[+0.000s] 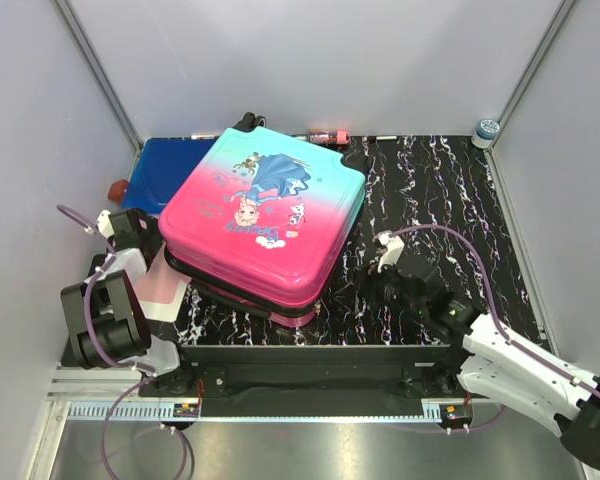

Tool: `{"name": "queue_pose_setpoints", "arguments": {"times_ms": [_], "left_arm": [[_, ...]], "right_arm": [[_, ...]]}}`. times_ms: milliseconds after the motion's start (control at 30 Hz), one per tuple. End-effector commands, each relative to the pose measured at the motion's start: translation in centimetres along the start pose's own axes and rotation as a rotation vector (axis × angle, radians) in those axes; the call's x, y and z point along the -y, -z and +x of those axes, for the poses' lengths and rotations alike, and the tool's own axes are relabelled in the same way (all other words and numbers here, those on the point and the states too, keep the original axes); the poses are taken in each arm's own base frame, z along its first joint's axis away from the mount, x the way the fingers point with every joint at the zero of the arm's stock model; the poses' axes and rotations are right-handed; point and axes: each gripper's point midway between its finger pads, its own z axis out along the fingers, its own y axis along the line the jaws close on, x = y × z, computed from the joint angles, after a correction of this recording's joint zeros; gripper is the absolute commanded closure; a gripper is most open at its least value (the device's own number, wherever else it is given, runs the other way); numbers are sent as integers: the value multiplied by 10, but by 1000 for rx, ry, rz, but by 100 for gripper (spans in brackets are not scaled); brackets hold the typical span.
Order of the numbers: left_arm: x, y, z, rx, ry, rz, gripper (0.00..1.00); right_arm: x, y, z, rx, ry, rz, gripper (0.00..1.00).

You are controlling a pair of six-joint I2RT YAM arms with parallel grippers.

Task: Pack the luggage
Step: Zip the luggage at the corner of the board.

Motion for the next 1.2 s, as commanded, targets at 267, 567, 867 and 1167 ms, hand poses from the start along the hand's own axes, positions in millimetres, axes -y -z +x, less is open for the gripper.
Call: {"name": "queue_pose_setpoints", "arguments": {"times_ms": [267, 567, 867, 1167], "left_arm": [[60, -8, 4, -49, -79, 163, 1], [70, -9, 12, -64, -95, 179, 1], [68, -10, 15, -69, -101, 175, 1], [64, -8, 14, -58, -98, 165, 1]], "right_arm": [[-51, -24, 9, 62, 273, -335, 17], [-67, -34, 10, 82, 346, -404, 24], [-62, -49, 22, 60, 349, -372, 32], [-62, -54, 21, 62, 329, -345, 61]]}}
